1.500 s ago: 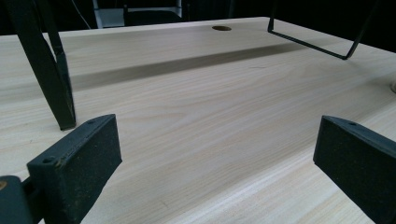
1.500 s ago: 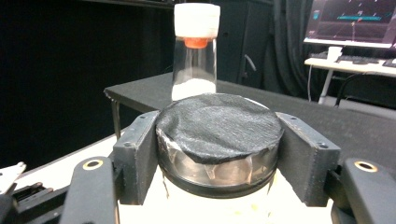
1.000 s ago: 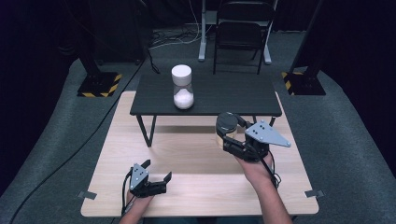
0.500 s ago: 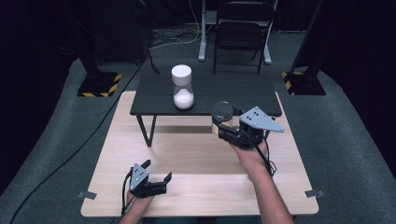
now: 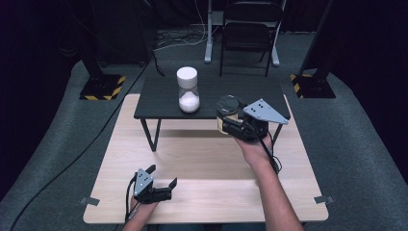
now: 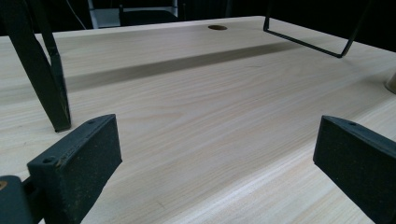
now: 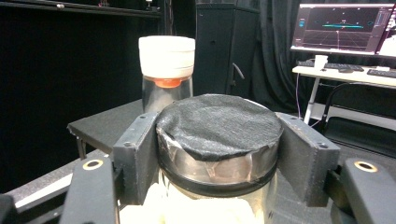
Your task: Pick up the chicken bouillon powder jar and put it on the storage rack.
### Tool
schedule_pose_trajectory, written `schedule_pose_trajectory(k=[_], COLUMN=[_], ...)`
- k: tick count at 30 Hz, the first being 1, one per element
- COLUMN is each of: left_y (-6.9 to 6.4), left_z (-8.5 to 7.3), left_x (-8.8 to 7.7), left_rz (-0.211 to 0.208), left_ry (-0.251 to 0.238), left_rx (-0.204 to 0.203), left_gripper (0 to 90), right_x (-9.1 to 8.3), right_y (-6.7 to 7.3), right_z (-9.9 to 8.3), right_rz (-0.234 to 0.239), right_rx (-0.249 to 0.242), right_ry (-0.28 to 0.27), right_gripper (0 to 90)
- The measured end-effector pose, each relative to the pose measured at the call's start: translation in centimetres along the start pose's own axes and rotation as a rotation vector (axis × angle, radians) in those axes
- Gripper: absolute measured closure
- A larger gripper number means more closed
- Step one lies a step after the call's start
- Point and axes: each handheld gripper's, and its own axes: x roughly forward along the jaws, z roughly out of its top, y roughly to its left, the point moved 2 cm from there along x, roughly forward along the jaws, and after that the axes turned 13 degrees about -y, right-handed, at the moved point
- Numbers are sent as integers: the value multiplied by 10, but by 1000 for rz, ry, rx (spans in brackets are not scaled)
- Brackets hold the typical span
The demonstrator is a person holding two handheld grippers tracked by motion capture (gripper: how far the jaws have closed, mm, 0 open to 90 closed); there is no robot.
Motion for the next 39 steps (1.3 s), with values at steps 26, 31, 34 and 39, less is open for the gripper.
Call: schedule_pose_trajectory(k=[26,31,34,39], left_y=[0,2,1,1], left_z=[0,0,0,0], left_x=[0,0,0,0], left_rz=[2,5,6,7], left_ry=[4,3,2,1], left_rx=[-6,-22,-17,-14], left_gripper=[5,5,5,5], right_x=[40,44,47,52], right_y=[-11,-15,-17,-19], right_z=[-1,0,-1,-3], right_rz=[-45,-63,-74,-89], right_rx=[-3,2,3,5], right_ry=[-38,-48,-51,-53], right_gripper=[340,340,340,339])
